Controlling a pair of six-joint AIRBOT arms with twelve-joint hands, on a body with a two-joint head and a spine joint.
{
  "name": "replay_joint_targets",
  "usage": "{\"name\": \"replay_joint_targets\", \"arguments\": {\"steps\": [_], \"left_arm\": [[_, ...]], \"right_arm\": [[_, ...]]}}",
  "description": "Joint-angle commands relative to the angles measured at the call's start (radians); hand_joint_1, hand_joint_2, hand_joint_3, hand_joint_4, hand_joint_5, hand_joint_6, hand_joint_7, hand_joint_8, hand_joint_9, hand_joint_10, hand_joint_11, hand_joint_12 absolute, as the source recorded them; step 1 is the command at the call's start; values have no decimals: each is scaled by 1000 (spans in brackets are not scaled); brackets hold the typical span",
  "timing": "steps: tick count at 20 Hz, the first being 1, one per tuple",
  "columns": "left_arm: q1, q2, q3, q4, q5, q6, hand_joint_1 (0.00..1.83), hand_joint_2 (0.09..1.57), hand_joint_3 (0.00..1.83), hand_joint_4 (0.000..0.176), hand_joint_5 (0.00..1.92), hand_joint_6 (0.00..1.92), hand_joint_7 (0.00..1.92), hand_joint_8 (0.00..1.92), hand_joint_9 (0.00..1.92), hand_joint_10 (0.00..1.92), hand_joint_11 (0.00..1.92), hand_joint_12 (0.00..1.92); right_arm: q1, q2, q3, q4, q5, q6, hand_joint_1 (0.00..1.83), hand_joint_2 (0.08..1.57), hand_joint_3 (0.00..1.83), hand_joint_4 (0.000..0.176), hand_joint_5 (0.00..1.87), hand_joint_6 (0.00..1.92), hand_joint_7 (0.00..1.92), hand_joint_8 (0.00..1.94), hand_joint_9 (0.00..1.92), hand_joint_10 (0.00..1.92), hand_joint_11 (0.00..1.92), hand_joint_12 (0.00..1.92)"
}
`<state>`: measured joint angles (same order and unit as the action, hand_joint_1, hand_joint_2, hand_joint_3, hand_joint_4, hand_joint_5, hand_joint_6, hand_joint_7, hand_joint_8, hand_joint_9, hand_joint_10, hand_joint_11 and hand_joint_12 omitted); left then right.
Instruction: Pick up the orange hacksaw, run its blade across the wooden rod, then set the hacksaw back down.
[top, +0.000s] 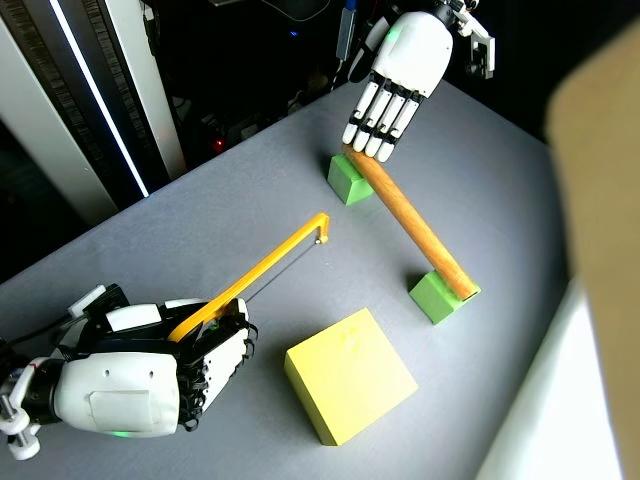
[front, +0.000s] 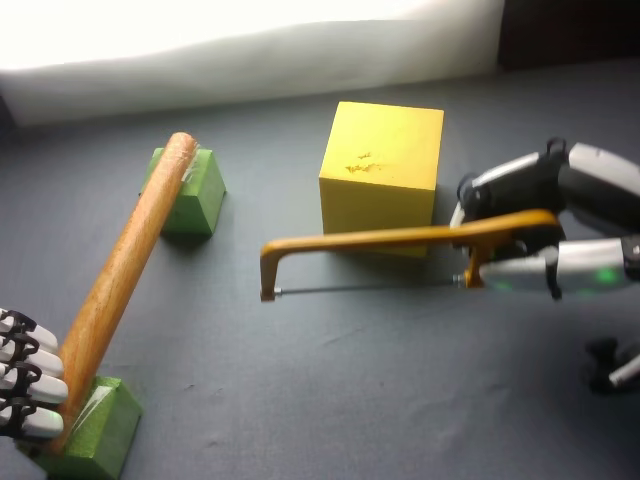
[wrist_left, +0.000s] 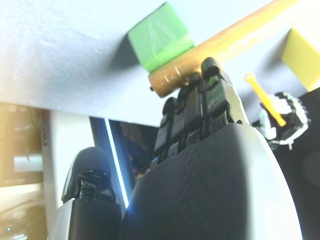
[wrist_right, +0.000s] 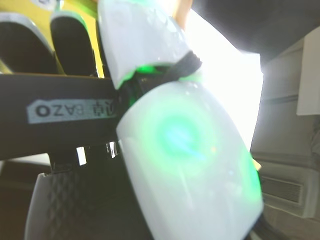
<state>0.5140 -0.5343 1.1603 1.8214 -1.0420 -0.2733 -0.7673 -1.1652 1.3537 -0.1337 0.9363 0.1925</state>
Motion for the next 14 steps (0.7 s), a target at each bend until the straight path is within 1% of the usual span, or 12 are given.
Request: {"name": "replay_joint_targets", "arguments": {"steps": [1, 2, 3, 4, 5, 6, 9, 10, 11, 12, 13, 14], "left_arm": [[-9, 1, 0, -53, -16, 3, 145, 1305, 3, 0, 36, 3, 48, 4, 38, 5, 0, 155], [-9, 1, 0, -53, -16, 4, 152, 1300, 0, 0, 43, 3, 57, 3, 47, 5, 0, 192], [-9, 1, 0, -53, -16, 4, 117, 1309, 2, 0, 25, 1, 41, 1, 31, 1, 0, 168], [-9, 1, 0, -53, -15, 4, 141, 1297, 0, 0, 55, 2, 68, 1, 59, 3, 0, 279], [-9, 1, 0, -53, -11, 4, 141, 1298, 1, 0, 43, 0, 52, 0, 46, 1, 0, 267], [-9, 1, 0, -53, -10, 5, 150, 1294, 0, 0, 47, 2, 59, 3, 52, 3, 0, 276], [-10, 0, 1, -53, -8, 5, 151, 1294, 0, 0, 48, 2, 60, 3, 54, 4, 0, 278], [-10, 0, 2, -53, -8, 6, 163, 1292, 0, 0, 50, 2, 63, 3, 52, 2, 0, 264], [-9, 0, 3, -53, -8, 6, 202, 1286, 0, 0, 60, 5, 75, 6, 66, 7, 0, 262], [-8, 0, 3, -53, -8, 7, 207, 1287, 0, 0, 37, 2, 54, 4, 46, 4, 0, 187], [-8, 0, 3, -53, -8, 7, 166, 1298, 2, 0, 13, 2, 33, 2, 23, 3, 0, 113], [-8, 0, 3, -53, -8, 7, 164, 1293, 0, 0, 26, 4, 43, 3, 36, 5, 0, 124]], "right_arm": [[21, 12, -6, 37, 128, 8, 1384, 1120, 0, 0, 846, 913, 952, 1055, 1025, 1198, 1043, 1287], [27, 14, -8, 37, 129, 6, 1381, 1128, 0, 0, 826, 941, 934, 1084, 998, 1232, 1034, 1294], [36, 15, -10, 37, 129, 2, 1381, 1129, 1, 0, 826, 942, 929, 1090, 994, 1242, 1032, 1295], [50, 16, -11, 38, 125, -11, 1381, 1130, 1, 0, 818, 955, 934, 1075, 993, 1246, 1028, 1295], [66, 16, -13, 38, 109, -18, 1395, 1093, 0, 0, 910, 811, 1024, 955, 1089, 1148, 1036, 1305], [79, 16, -15, 38, 98, -25, 1399, 1075, 0, 0, 948, 754, 1057, 904, 1118, 1107, 1041, 1295], [111, 6, -15, 38, 75, -43, 1400, 1071, 0, 0, 956, 742, 1063, 893, 1124, 1099, 1043, 1292], [119, 0, -15, 38, 68, -45, 1400, 1072, 0, 0, 946, 745, 1046, 927, 1135, 1083, 1052, 1260], [123, -3, -17, 38, 65, -46, 1384, 1116, 6, 0, 842, 911, 954, 1058, 1027, 1195, 1039, 1251], [127, -3, -24, 38, 60, -49, 1379, 1134, 0, 0, 812, 962, 923, 1108, 985, 1249, 1030, 1308], [128, 1, -34, 39, 53, -50, 1379, 1135, 0, 0, 812, 961, 921, 1108, 985, 1250, 1031, 1313], [128, 9, -49, 43, 42, -56, 1381, 1128, 0, 0, 821, 954, 939, 1071, 998, 1234, 1040, 1309]]}}
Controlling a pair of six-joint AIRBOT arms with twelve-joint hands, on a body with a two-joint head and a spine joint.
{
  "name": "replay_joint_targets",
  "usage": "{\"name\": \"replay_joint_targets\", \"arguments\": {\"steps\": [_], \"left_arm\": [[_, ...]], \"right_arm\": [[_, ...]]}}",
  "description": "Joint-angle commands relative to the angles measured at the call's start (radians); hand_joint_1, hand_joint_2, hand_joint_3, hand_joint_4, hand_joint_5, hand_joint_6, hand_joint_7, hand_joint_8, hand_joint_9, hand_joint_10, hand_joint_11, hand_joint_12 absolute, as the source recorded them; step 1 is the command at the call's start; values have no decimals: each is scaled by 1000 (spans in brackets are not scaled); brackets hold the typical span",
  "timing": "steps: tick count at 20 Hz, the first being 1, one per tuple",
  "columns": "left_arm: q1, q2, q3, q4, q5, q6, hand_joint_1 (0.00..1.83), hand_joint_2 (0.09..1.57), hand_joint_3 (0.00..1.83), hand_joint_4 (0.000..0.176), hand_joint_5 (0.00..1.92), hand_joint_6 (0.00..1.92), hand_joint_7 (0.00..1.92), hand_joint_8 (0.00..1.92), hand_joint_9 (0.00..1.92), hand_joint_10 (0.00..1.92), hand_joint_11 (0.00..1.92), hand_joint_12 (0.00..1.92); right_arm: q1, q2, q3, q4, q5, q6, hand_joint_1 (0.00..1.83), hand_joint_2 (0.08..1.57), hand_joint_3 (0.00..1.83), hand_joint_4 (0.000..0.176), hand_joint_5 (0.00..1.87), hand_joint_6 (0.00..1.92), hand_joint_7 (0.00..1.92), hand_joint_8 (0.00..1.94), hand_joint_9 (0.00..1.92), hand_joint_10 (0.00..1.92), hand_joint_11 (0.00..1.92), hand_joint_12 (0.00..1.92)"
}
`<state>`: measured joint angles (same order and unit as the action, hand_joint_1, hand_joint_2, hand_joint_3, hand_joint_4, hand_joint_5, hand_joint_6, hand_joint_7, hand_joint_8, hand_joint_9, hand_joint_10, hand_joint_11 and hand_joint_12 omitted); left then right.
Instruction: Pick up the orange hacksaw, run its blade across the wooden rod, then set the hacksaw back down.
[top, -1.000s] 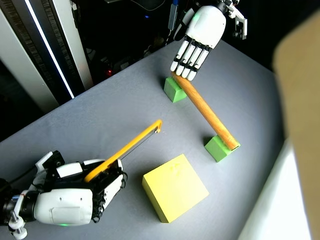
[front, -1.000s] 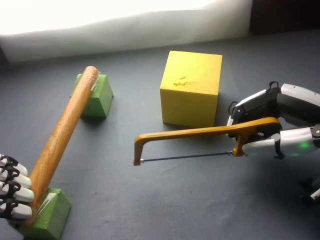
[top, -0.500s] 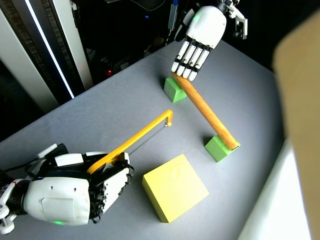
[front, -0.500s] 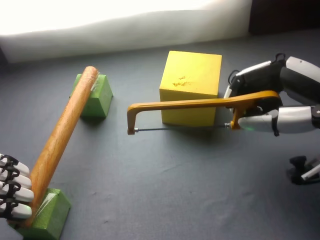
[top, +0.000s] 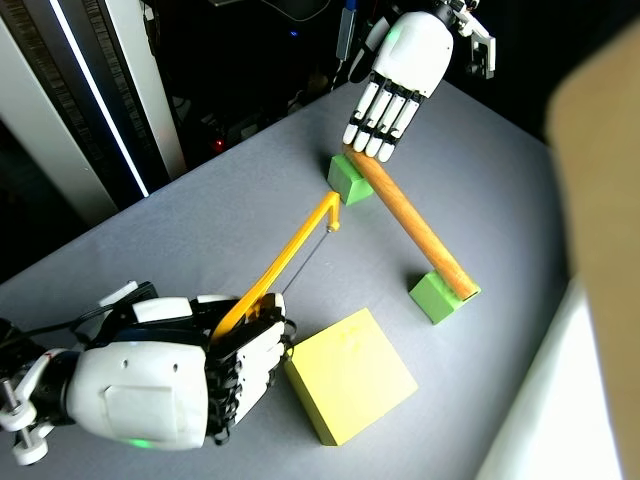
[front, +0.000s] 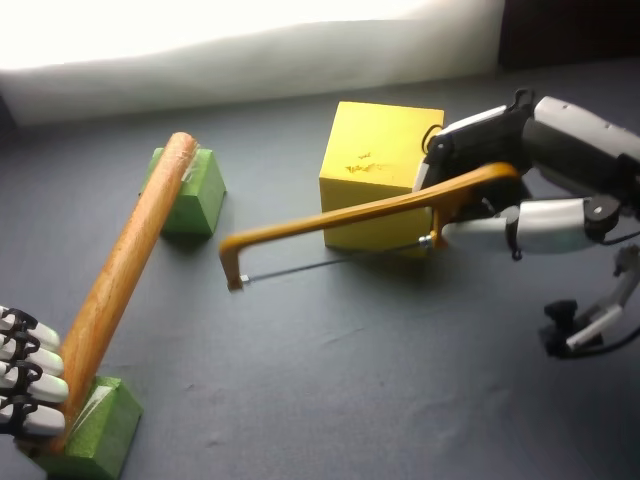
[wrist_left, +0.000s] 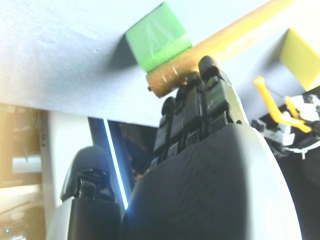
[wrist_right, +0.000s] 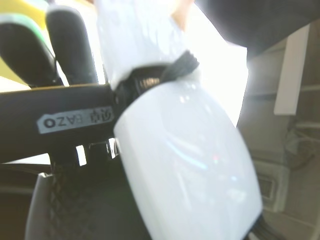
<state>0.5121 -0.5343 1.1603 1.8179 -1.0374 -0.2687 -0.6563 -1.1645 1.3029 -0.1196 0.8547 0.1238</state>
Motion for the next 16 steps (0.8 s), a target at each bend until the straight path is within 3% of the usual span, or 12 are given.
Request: {"name": "replay_joint_targets", "arguments": {"steps": [1, 4, 5, 7, 8, 9, 10, 12, 14, 16], "left_arm": [[-5, 0, 3, -50, -12, 3, 160, 1298, 1, 0, 29, 3, 42, 1, 33, 2, 0, 110], [-4, 0, 2, -50, -12, 5, 136, 1305, 2, 0, 16, 2, 23, 1, 16, 2, 0, 52], [-4, 0, 2, -50, -12, 5, 167, 1288, 3, 0, 47, 1, 49, 1, 43, 1, 0, 117], [-4, 0, 2, -50, -12, 6, 164, 1296, 4, 0, 35, 1, 38, 1, 27, 1, 0, 66], [-4, 0, 2, -50, -12, 6, 133, 1307, 6, 0, 17, 3, 23, 3, 15, 2, 0, 12], [-4, 0, 2, -50, -12, 6, 130, 1311, 6, 0, 3, 0, 10, 0, 2, 0, 0, 2], [-4, 0, 3, -50, -12, 6, 154, 1295, 0, 0, 24, 8, 32, 8, 23, 7, 20, 10], [-3, 0, 3, -50, -12, 6, 174, 1295, 0, 0, 19, 2, 22, 1, 10, 1, 12, 9], [-2, 0, 4, -50, -10, 6, 165, 1296, 0, 0, 9, 0, 18, 0, 9, 0, 3, 6], [0, 0, 4, -50, -10, 6, 159, 1298, 1, 0, 4, 1, 19, 4, 9, 3, 6, 3]], "right_arm": [[19, 21, -22, 46, 110, -7, 1382, 1127, 0, 0, 831, 939, 938, 1079, 997, 1230, 1036, 1307], [20, 67, -101, 120, 100, -79, 1381, 1131, 1, 0, 823, 944, 929, 1095, 989, 1246, 1029, 1318], [24, 80, -122, 136, 100, -101, 1380, 1131, 0, 0, 825, 938, 924, 1105, 991, 1242, 1032, 1313], [42, 98, -154, 165, 89, -136, 1397, 1083, 0, 0, 946, 737, 1020, 994, 1103, 1118, 1048, 1304], [51, 102, -160, 167, 84, -139, 1397, 1080, 0, 0, 953, 725, 1026, 988, 1108, 1105, 1046, 1301], [59, 104, -162, 167, 83, -144, 1385, 1114, 0, 0, 879, 849, 952, 1079, 1024, 1188, 1041, 1302], [75, 106, -163, 167, 78, -152, 1395, 1089, 0, 0, 923, 780, 1012, 1000, 1105, 1101, 1054, 1296], [95, 105, -163, 171, 70, -157, 1382, 1123, 0, 0, 838, 928, 942, 1082, 1004, 1212, 1040, 1290], [115, 92, -163, 194, 65, -186, 1398, 1075, 0, 0, 935, 765, 1050, 920, 1129, 1087, 1061, 1288], [124, 74, -163, 239, 73, -239, 1382, 1123, 2, 0, 834, 921, 939, 1078, 1006, 1220, 1049, 1287]]}}
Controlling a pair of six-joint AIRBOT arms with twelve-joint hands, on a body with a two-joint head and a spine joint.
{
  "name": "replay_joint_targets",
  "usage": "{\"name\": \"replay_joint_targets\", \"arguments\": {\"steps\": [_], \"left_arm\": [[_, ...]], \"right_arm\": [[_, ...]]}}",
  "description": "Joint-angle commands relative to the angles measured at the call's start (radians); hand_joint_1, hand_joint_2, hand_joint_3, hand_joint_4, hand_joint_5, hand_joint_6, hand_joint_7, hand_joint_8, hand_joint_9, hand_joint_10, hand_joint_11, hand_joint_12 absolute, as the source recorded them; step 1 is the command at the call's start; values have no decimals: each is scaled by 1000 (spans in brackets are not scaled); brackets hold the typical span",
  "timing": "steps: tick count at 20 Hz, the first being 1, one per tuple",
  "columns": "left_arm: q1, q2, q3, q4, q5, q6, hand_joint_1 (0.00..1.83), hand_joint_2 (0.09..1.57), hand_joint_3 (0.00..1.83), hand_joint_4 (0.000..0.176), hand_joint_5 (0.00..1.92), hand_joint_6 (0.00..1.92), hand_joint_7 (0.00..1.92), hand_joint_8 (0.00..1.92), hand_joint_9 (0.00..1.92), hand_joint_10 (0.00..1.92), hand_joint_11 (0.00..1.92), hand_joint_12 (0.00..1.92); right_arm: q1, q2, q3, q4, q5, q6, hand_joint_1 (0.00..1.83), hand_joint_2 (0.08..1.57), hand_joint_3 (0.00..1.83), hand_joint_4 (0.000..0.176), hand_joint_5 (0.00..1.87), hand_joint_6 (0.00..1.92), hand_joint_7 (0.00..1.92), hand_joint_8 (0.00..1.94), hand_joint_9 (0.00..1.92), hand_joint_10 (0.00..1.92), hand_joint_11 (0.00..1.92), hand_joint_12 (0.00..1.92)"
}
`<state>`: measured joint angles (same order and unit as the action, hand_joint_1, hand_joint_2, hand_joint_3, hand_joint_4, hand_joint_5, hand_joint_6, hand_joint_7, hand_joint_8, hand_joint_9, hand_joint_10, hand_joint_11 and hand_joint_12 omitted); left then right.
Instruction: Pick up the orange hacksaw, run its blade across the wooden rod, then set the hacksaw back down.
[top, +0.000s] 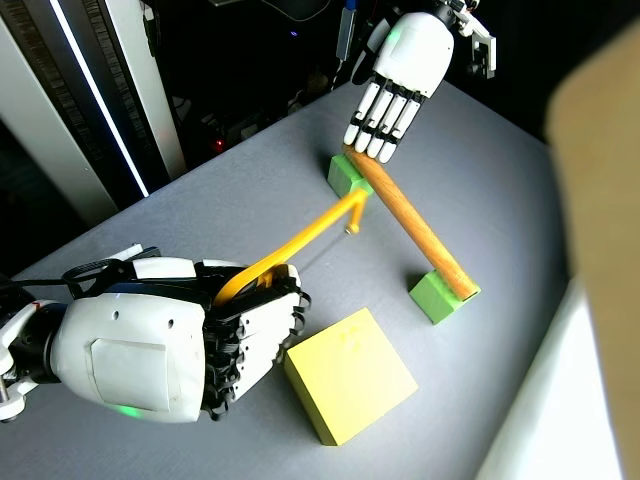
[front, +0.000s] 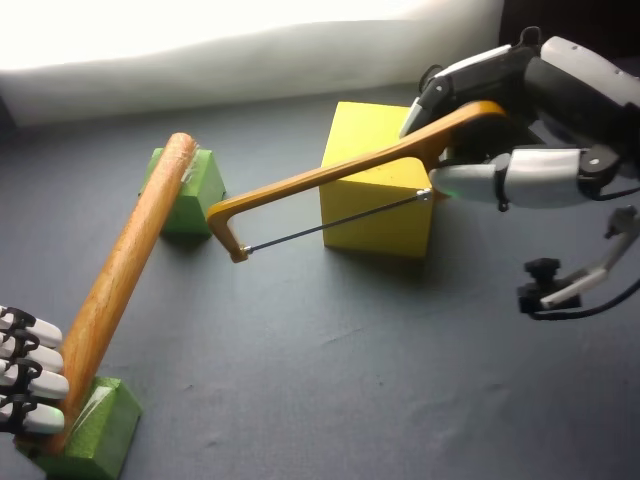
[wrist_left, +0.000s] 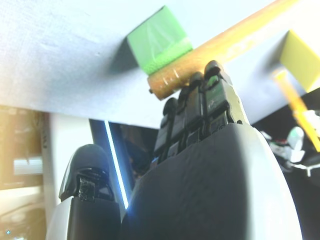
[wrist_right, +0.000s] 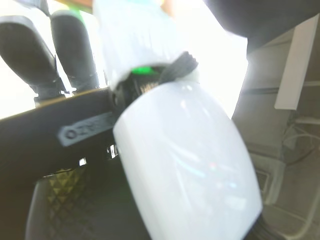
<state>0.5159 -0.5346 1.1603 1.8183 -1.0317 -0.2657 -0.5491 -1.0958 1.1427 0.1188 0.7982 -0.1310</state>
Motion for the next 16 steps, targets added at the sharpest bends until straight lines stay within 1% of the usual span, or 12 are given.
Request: {"name": "replay_joint_targets", "arguments": {"steps": [1, 2, 4, 6, 7, 8, 9, 11, 12, 16], "left_arm": [[-4, 1, 4, -50, -16, 3, 160, 1304, 3, 0, 0, 0, 3, 0, 1, 0, 0, 0], [-4, 1, 4, -51, -16, 3, 136, 1311, 6, 0, 0, 0, 0, 0, 0, 0, 0, 0], [-3, 1, 4, -53, -16, 3, 168, 1309, 2, 0, 0, 0, 0, 0, 0, 0, 0, 0], [0, 1, 3, -70, -16, 3, 163, 1308, 1, 0, 0, 0, 4, 1, 0, 0, 2, 1], [1, 1, 3, -70, -16, 3, 158, 1307, 0, 0, 2, 1, 4, 1, 0, 0, 10, 5], [1, 1, 3, -71, -16, 3, 149, 1306, 0, 0, 5, 2, 8, 2, 0, 0, 18, 9], [0, 0, 3, -78, -16, 3, 150, 1310, 2, 0, 0, 0, 1, 0, 0, 0, 6, 5], [0, 0, 3, -79, -16, 3, 147, 1309, 1, 0, 3, 0, 14, 3, 0, 0, 12, 10], [0, 0, 3, -79, -16, 3, 165, 1307, 0, 0, 0, 0, 4, 1, 0, 0, 0, 0], [-1, 0, 3, -79, -11, 3, 164, 1306, 0, 0, 2, 1, 6, 2, 0, 0, 5, 2]], "right_arm": [[19, -2, -3, 17, 137, 2, 1395, 1089, 0, 0, 914, 794, 1024, 963, 1107, 1112, 1063, 1282], [21, -16, -3, 48, 163, -20, 1386, 1109, 7, 0, 861, 887, 967, 1042, 1027, 1186, 1048, 1281], [23, -39, -3, 86, 222, -44, 1381, 1127, 1, 0, 836, 923, 927, 1103, 999, 1226, 1037, 1297], [33, -54, -3, 91, 245, -60, 1382, 1124, 0, 0, 841, 917, 930, 1095, 1006, 1217, 1050, 1283], [39, -60, -4, 91, 256, -67, 1396, 1089, 0, 0, 919, 792, 1019, 974, 1108, 1108, 1060, 1276], [45, -68, -4, 95, 268, -79, 1386, 1112, 0, 0, 866, 877, 959, 1053, 1040, 1168, 1056, 1263], [48, -81, -4, 112, 286, -93, 1382, 1122, 1, 0, 842, 919, 931, 1098, 1010, 1205, 1043, 1272], [55, -102, -4, 134, 297, -108, 1380, 1131, 0, 0, 824, 941, 912, 1128, 998, 1225, 1041, 1274], [58, -115, -4, 145, 296, -114, 1381, 1125, 1, 0, 846, 909, 920, 1118, 999, 1224, 1053, 1280], [59, -155, -5, 175, 294, -142, 1381, 1127, 0, 0, 846, 908, 922, 1122, 994, 1229, 1045, 1291]]}}
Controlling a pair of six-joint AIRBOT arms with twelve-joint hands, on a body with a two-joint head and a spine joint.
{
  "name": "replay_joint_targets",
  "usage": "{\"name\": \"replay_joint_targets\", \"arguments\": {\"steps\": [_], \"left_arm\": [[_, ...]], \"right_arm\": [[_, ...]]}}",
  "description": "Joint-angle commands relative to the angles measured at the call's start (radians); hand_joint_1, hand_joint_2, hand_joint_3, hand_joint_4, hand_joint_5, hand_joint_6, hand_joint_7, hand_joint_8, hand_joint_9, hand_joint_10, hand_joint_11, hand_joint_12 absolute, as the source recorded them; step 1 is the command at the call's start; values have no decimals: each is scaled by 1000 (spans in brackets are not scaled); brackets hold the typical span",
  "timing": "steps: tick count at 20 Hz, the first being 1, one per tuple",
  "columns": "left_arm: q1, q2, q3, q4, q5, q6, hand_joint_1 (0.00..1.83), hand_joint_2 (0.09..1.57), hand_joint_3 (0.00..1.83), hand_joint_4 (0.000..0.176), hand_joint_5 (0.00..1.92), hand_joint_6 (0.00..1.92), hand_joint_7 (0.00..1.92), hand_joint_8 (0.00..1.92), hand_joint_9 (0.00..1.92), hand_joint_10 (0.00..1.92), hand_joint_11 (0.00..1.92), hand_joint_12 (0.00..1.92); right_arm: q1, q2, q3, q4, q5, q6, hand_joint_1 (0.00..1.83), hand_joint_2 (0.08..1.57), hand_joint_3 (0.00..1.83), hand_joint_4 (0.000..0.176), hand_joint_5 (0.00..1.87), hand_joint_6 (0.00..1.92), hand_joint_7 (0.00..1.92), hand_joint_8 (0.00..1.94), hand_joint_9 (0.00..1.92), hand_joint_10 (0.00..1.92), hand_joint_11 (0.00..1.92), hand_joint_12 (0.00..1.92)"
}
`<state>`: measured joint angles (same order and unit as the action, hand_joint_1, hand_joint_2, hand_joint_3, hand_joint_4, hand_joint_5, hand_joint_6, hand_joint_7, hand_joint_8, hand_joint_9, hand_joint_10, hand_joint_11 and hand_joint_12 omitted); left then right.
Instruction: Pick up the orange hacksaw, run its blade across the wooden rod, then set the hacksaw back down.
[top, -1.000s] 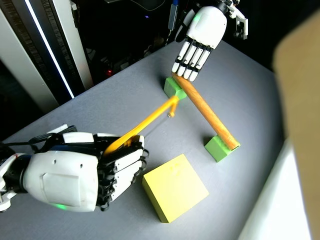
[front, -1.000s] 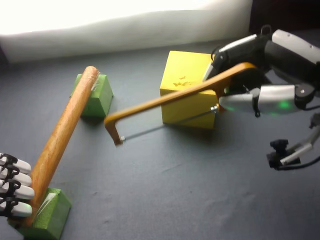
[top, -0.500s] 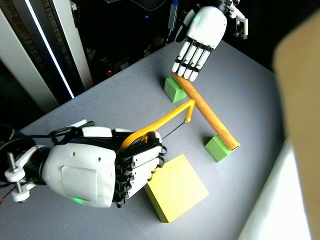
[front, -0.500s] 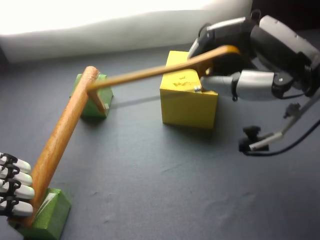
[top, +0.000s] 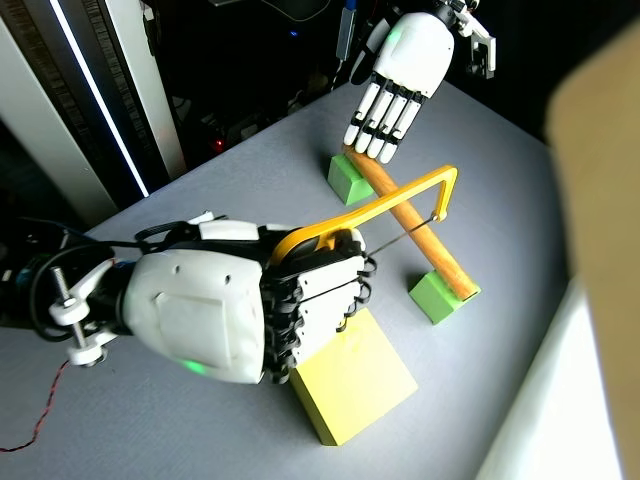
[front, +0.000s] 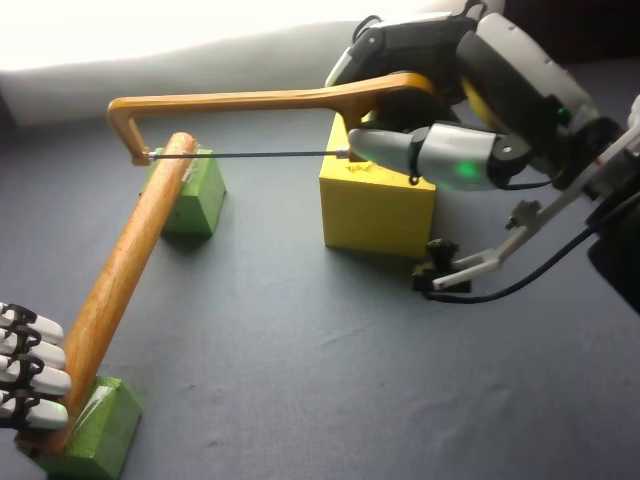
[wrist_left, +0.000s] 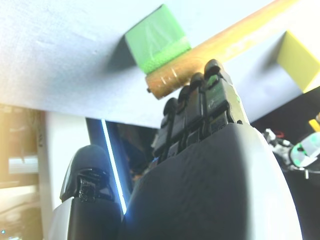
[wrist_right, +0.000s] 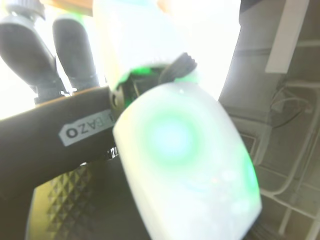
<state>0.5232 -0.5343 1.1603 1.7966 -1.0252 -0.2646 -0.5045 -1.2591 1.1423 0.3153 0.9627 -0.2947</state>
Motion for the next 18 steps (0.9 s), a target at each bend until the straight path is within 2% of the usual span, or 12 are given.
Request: {"name": "replay_joint_targets", "arguments": {"steps": [1, 3, 6, 7, 8, 11, 12, 13, 15, 18], "left_arm": [[-8, 0, 3, -57, -17, 2, 173, 1304, 0, 0, 7, 2, 8, 2, 0, 0, 4, 2], [-8, 0, 3, -57, -17, 2, 162, 1306, 0, 0, 3, 1, 6, 1, 0, 0, 1, 0], [-9, 0, 3, -57, -17, 2, 160, 1307, 1, 0, 0, 0, 3, 0, 0, 0, 0, 0], [-9, 0, 3, -57, -17, 2, 178, 1303, 0, 0, 1, 0, 1, 0, 0, 0, 0, 0], [-9, 0, 3, -57, -17, 2, 201, 1305, 0, 0, 8, 3, 5, 1, 0, 0, 0, 0], [-9, 0, 2, -57, -17, 2, 167, 1304, 0, 0, 2, 1, 3, 1, 0, 0, 0, 0], [-9, 0, 2, -57, -17, 2, 162, 1303, 0, 0, 14, 5, 15, 5, 1, 0, 1, 0], [-8, 0, 2, -57, -17, 2, 182, 1302, 0, 0, 10, 2, 9, 2, 0, 0, 0, 0], [-8, 0, 2, -57, -17, 2, 195, 1300, 0, 0, 4, 1, 15, 5, 2, 1, 6, 3], [-9, 0, 1, -57, -16, 2, 181, 1301, 0, 0, 13, 4, 21, 4, 7, 2, 9, 4]], "right_arm": [[14, -7, -5, -7, 131, 2, 1394, 1095, 0, 0, 922, 783, 998, 1019, 1085, 1141, 1055, 1292], [14, -32, -4, 19, 144, -23, 1400, 1070, 0, 0, 940, 769, 1054, 908, 1148, 1054, 1074, 1241], [16, -74, 7, 35, 131, -35, 1401, 1068, 0, 0, 941, 771, 1059, 895, 1153, 1046, 1075, 1236], [18, -87, 13, 35, 127, -36, 1386, 1107, 7, 0, 860, 889, 967, 1029, 1043, 1173, 1064, 1241], [18, -99, 19, 35, 127, -40, 1395, 1089, 0, 0, 918, 791, 1014, 979, 1096, 1138, 1063, 1277], [18, -130, 41, 35, 105, -41, 1401, 1066, 0, 0, 972, 700, 1066, 894, 1137, 1082, 1072, 1272], [17, -136, 45, 35, 100, -44, 1387, 1102, 7, 0, 881, 857, 978, 1014, 1046, 1165, 1058, 1269], [14, -143, 49, 35, 100, -48, 1383, 1118, 0, 0, 862, 889, 935, 1090, 1018, 1195, 1056, 1295], [9, -155, 57, 36, 99, -53, 1398, 1076, 0, 0, 949, 728, 1039, 943, 1126, 1107, 1080, 1289], [6, -173, 64, 41, 99, -59, 1400, 1066, 1, 0, 973, 695, 1050, 930, 1140, 1074, 1086, 1270]]}}
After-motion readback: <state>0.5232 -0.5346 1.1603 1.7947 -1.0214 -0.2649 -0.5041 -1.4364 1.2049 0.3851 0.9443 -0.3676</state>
